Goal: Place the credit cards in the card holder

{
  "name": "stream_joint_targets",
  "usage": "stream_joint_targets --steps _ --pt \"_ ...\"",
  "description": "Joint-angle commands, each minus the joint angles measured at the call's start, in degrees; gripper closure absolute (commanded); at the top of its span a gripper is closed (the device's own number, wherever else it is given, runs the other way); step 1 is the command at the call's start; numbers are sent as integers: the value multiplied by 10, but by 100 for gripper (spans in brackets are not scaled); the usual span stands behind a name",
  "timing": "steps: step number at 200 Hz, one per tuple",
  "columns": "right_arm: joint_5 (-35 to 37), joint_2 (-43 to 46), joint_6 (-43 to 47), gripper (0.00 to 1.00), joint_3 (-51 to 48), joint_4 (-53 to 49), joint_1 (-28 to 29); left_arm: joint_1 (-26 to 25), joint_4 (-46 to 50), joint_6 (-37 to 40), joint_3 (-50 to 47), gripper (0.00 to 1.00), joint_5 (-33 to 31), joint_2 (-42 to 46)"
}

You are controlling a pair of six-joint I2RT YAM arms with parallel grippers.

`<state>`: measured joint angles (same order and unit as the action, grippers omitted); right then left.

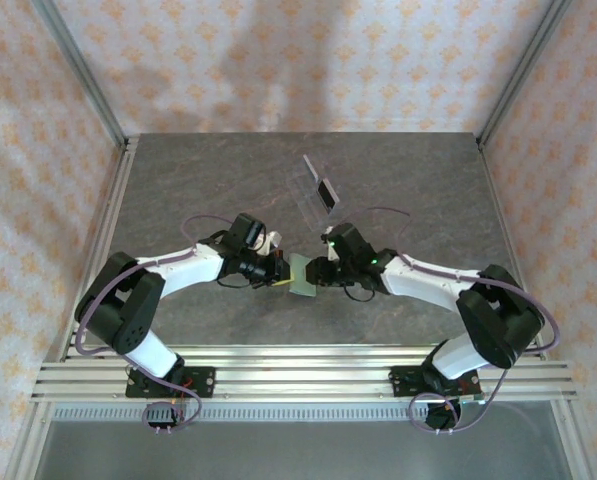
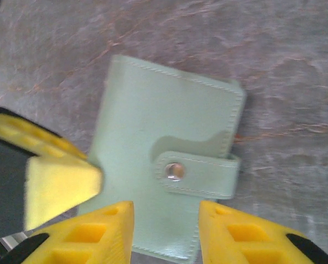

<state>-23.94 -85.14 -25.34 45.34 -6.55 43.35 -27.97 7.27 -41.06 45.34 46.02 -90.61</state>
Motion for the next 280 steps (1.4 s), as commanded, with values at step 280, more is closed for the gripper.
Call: stream_joint_targets --steps 280 --pt "70 26 -38 100 -39 -12 -27 5 -72 -30 -29 100 -18 -16"
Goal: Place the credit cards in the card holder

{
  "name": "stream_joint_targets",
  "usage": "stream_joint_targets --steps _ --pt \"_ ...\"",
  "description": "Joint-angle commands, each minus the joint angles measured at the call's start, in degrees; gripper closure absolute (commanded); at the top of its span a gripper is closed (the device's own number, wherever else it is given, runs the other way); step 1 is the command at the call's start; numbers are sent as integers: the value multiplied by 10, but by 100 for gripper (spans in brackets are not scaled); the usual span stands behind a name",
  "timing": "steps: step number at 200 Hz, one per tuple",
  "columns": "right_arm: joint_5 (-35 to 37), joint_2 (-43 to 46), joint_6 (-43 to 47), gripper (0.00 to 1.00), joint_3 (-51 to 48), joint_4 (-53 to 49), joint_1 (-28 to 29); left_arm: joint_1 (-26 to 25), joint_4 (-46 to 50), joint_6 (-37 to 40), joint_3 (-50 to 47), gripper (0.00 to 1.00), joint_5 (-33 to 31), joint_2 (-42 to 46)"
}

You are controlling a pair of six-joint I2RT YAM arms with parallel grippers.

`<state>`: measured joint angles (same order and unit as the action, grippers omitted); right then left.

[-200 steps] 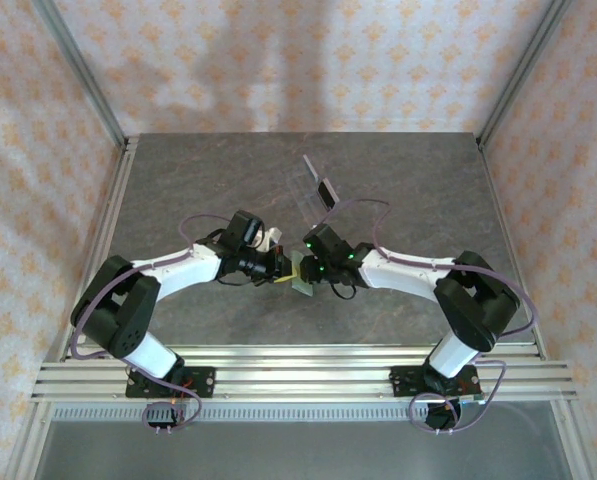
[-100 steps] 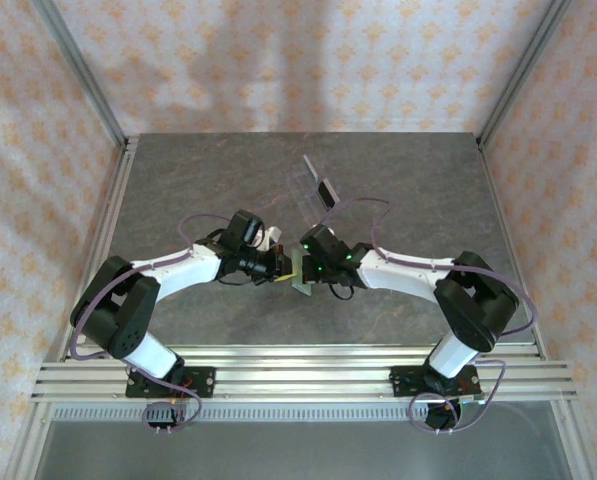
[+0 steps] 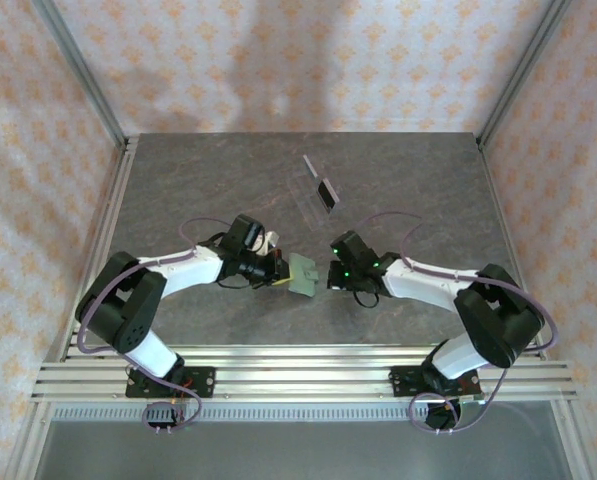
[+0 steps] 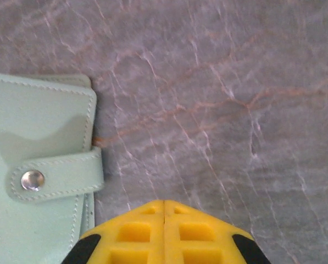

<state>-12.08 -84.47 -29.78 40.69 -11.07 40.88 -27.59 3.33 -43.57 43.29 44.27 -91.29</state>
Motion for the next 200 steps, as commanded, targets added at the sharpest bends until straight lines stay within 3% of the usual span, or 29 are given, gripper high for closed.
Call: stream_joint_targets --steps 1,10,26,61,83,124,156,187,200 --pt "-52 19 7 99 9 33 -2 1 -32 -5 -9 100 1 -10" --pt "-92 10 27 76 25 31 0 1 -34 -8 -8 100 8 -10" --pt "-111 -2 47 61 48 31 18 1 -49 -22 -12 100 16 -3" --pt "-48 -61 60 59 101 -3 47 0 -41 -21 3 100 32 -7" --pt "5 -79 40 59 111 -14 47 -1 -56 -34 -6 100 34 -1" --pt "32 -119 35 61 137 -34 56 -2 -83 -51 -20 100 43 13" --pt "84 -130 27 76 155 -60 67 -3 -96 -59 -20 100 56 9" --pt "155 -124 22 100 171 -104 78 -3 -89 -55 -27 100 36 19" --pt "187 -116 7 100 168 -115 79 -3 -70 -44 -23 100 34 19"
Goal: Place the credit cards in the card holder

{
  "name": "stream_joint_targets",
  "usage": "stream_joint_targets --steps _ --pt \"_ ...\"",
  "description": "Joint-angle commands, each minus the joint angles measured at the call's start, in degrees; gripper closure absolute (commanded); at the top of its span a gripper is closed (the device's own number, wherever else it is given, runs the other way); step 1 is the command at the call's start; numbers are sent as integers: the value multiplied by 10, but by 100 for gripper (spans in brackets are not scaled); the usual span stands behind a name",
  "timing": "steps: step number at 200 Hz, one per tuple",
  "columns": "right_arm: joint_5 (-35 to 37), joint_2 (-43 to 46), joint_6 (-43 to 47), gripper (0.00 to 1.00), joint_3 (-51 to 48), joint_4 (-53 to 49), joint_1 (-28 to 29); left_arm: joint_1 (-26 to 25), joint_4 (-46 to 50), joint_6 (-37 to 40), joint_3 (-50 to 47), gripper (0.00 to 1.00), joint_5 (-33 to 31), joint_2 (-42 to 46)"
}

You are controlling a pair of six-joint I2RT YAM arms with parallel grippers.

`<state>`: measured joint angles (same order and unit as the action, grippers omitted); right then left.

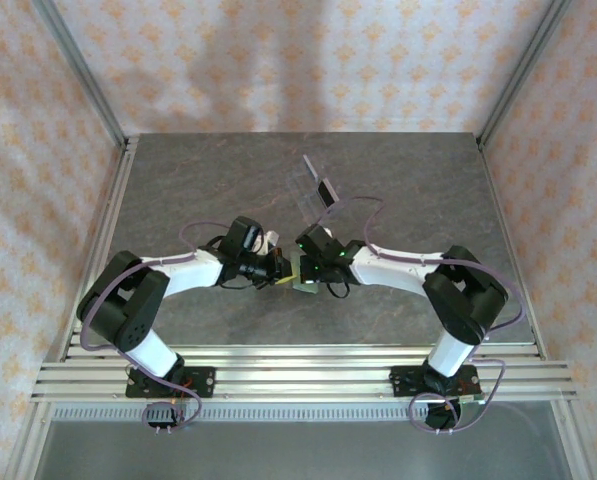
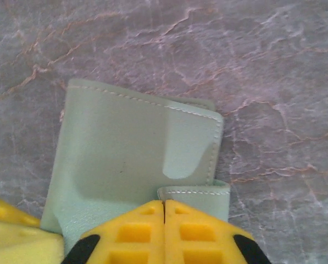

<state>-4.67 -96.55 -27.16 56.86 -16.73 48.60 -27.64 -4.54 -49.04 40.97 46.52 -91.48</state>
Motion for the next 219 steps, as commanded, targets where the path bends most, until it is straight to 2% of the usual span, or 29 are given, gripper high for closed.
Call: stream_joint_targets --steps 1,42,89,106,127,132,140,147,155,177,219 --pt "115 6 -21 100 6 -59 2 -2 9 11 1 100 11 21" --pt "173 33 -65 100 -17 -77 2 -2 36 21 -3 100 -19 14" --pt "182 104 -92 100 -81 -49 -1 2 44 29 -11 100 -34 15" --pt "134 126 -71 100 -98 -31 -20 5 48 34 -15 100 -39 20" --pt "21 143 -10 100 -105 1 -42 5 38 30 -15 100 -27 15" --pt "-14 145 7 88 -103 8 -46 4 37 29 -12 100 -20 14" --pt "-49 142 19 63 -96 10 -47 3 31 22 -11 100 -10 15" --pt "-69 137 26 52 -86 6 -48 3 25 15 -11 100 -7 20" --pt "-99 125 40 45 -74 4 -47 2 18 9 -13 100 -8 28" --pt "-135 85 53 43 -49 2 -47 -2 12 6 -5 100 4 34" --pt "-97 26 75 39 5 -35 -42 -9 4 -1 -6 100 13 37"
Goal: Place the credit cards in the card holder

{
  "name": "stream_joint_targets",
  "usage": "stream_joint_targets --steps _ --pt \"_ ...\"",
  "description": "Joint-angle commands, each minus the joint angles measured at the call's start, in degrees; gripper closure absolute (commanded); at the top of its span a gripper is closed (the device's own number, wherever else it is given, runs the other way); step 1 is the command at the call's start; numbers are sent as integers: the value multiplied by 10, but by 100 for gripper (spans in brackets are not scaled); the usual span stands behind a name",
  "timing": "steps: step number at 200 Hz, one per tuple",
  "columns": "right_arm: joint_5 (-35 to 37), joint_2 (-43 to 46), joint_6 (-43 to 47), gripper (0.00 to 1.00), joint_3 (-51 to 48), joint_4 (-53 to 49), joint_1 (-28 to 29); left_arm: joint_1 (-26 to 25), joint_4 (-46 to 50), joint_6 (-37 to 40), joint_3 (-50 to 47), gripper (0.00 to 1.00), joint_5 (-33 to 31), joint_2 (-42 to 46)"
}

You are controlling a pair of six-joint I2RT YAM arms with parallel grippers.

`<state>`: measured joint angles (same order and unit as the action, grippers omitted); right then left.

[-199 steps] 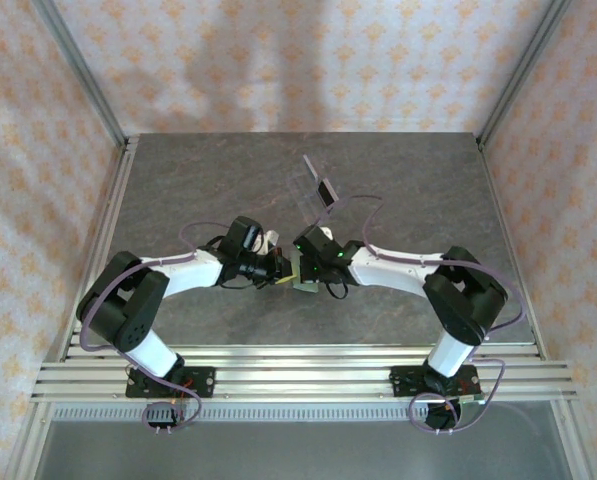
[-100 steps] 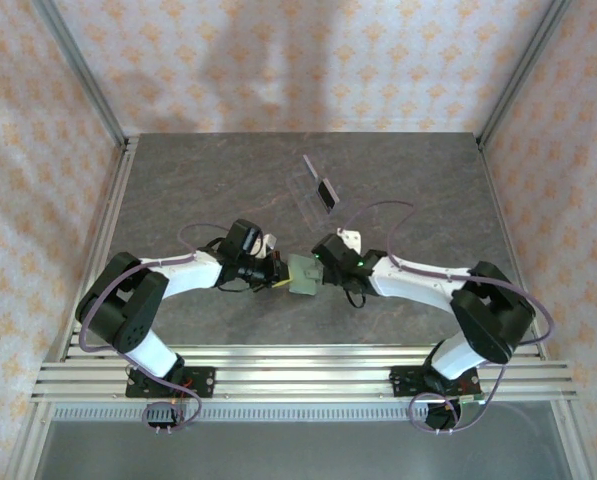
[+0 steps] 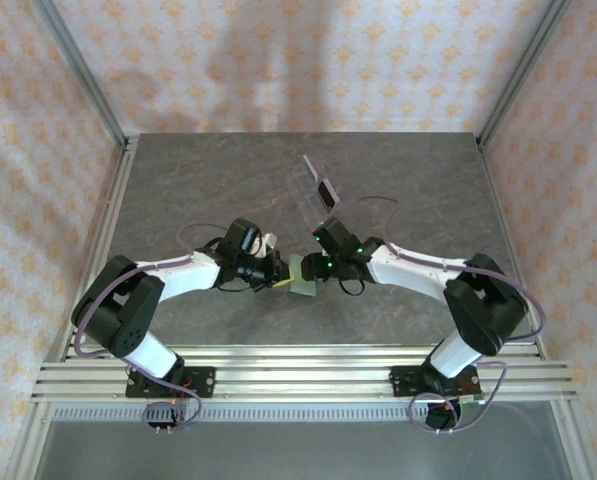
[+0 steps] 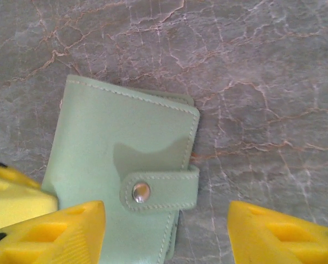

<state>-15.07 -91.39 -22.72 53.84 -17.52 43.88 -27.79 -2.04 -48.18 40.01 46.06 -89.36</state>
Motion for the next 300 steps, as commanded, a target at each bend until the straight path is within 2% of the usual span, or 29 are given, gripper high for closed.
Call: stream_joint_targets --steps 1,57,85,143,167,194,255,272,280,300 --pt "8 -28 31 39 37 -28 6 -8 -21 -10 3 100 18 16" --pt "55 -72 19 49 71 -79 26 -10 -4 0 8 100 13 21" --pt "65 -68 3 49 71 -112 36 -10 1 3 3 100 -10 27" --pt "64 -62 -13 53 64 -123 43 -10 3 8 12 100 0 14" --pt "69 -76 -21 51 80 -136 48 -10 2 5 10 100 -4 20" --pt "109 -87 -36 49 92 -150 60 -11 1 5 9 100 -1 21" --pt "206 -128 -88 76 122 -186 67 -11 -8 2 -2 100 -3 27" --pt "234 -135 -107 90 128 -202 67 -11 -10 2 -5 100 -9 26" --pt "250 -136 -116 100 129 -210 67 -11 -7 5 -2 100 -5 23" --pt "272 -124 -142 100 120 -209 67 -11 0 9 -2 100 -7 23"
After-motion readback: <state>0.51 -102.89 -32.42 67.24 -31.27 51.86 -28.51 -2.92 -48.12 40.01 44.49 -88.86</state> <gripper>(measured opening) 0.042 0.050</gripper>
